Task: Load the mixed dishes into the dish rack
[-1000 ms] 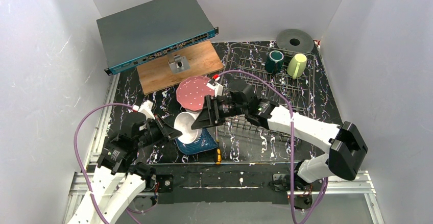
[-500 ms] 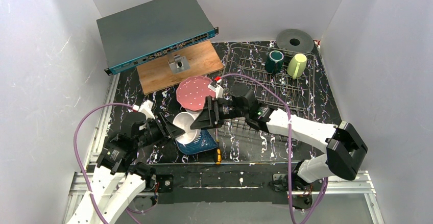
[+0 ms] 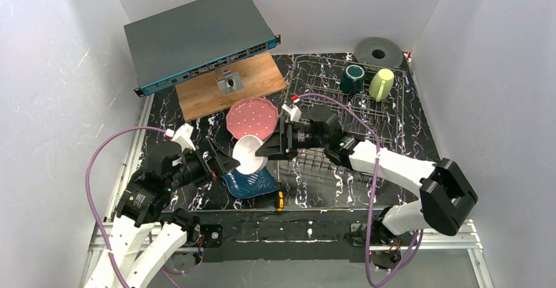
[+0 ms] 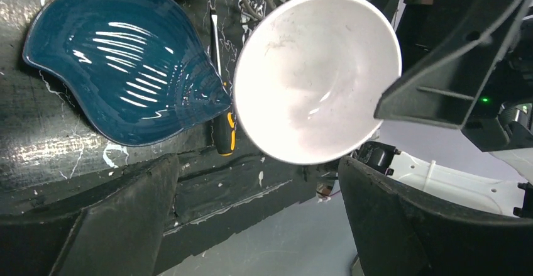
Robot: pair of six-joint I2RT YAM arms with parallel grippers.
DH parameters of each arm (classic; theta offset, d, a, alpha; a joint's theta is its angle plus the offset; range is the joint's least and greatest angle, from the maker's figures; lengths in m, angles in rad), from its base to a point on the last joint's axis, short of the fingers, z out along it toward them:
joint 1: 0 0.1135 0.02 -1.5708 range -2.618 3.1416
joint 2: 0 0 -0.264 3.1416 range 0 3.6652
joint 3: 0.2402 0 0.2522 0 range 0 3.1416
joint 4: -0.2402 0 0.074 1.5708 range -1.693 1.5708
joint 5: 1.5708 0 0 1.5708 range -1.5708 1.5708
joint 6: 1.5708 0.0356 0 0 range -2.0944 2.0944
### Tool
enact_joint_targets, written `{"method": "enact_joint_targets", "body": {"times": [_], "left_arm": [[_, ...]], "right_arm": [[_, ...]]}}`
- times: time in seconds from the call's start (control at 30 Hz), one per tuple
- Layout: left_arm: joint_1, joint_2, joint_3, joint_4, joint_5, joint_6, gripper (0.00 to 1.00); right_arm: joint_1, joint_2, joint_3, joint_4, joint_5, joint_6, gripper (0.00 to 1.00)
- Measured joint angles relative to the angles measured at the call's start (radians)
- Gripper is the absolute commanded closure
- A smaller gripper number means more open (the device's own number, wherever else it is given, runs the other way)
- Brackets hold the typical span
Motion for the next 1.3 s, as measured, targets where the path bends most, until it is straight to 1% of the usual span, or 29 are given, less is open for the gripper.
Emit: {"method": "enact_joint_targets", "body": {"times": [0.2, 0.33, 0.5, 0.73, 0.83, 0.9, 1.03, 1.13, 1.3], "left_arm": [[0.000, 0.011, 0.080, -0.040, -0.022, 0.047, 0.02], [0.000, 0.014, 0.100, -0.061, -0.036, 0.070, 0.02], [0.000, 0.016, 0.100, -0.069, -0.037, 0.082, 0.02], [0.000, 0.016, 0.095, -0.066, -0.035, 0.089, 0.02], [0.000, 0.014, 0.075, -0.056, -0.027, 0.085, 0.02], [0.000, 0.013, 0.054, -0.047, -0.018, 0.078, 0.02], [0.000, 0.013, 0.024, -0.036, -0.008, 0.070, 0.02], [0.000, 0.012, 0.014, -0.025, -0.001, 0.063, 0.02], [0.000, 0.004, -0.010, -0.006, 0.010, 0.050, 0.02]], "right_arm": [[-0.094, -0.069, -0.027, -0.020, -0.007, -0.009, 0.99], [-0.208, -0.149, -0.027, -0.111, -0.006, -0.060, 0.99], [-0.400, -0.220, -0.007, -0.330, 0.006, -0.181, 0.99], [-0.657, -0.227, 0.028, -0.650, 0.029, -0.360, 0.99], [-0.740, -0.222, 0.031, -0.750, 0.044, -0.421, 0.99], [-0.769, -0.205, 0.048, -0.824, 0.066, -0.468, 0.99], [-0.777, -0.145, 0.118, -0.954, 0.132, -0.563, 0.99], [-0.777, -0.103, 0.159, -1.014, 0.189, -0.617, 0.99], [-0.777, -0.085, 0.166, -1.073, 0.283, -0.659, 0.99]]}}
